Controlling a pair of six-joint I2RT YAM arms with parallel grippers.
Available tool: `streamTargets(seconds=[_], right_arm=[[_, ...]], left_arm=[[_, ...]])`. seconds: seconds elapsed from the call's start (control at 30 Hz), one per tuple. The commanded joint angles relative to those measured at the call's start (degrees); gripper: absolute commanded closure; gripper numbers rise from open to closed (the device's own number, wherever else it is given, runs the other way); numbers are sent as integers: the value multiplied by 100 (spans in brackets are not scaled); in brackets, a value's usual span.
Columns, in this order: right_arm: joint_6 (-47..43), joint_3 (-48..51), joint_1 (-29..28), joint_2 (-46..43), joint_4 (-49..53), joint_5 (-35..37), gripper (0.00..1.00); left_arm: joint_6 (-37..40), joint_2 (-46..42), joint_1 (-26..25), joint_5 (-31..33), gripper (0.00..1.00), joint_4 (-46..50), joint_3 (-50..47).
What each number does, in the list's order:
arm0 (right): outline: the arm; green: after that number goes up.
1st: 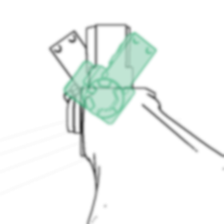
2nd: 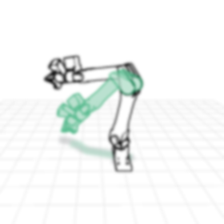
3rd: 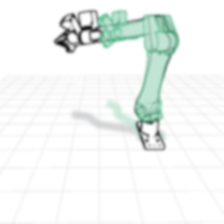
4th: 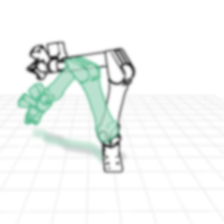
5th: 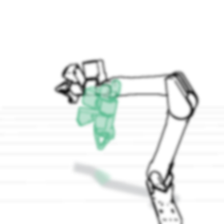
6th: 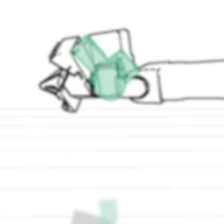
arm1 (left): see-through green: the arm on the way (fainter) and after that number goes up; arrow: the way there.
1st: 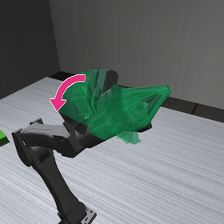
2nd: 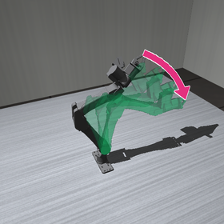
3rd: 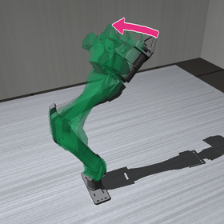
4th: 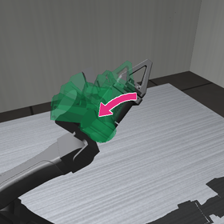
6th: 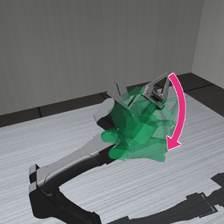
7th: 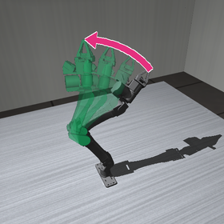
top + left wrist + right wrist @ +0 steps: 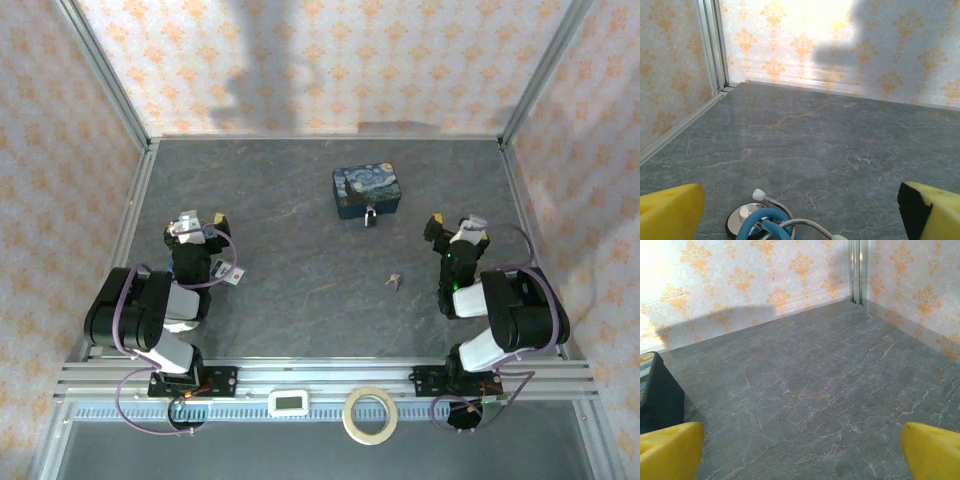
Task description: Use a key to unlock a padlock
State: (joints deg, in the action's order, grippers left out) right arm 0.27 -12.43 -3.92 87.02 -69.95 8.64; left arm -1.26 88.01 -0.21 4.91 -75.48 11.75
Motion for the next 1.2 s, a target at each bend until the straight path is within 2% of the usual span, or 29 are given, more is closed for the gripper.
streamTargets(seconds=[0.0,0.97,1.07,1.17], right_arm=[[-83,10,17,-6,-246,120,0],[-92,27,19,-25,-270,124,0],[-94,-179,-37,-342,305,283,0],[-103,-533,-112,-886,1314,500,0]], left_arm=[[-50,6,21,24,0,-25,58],[-42,6,16,30,1,-40,51],[-9,-208,-158,536,1,160,92],[160,-777,-456,1081,1,1121,423]])
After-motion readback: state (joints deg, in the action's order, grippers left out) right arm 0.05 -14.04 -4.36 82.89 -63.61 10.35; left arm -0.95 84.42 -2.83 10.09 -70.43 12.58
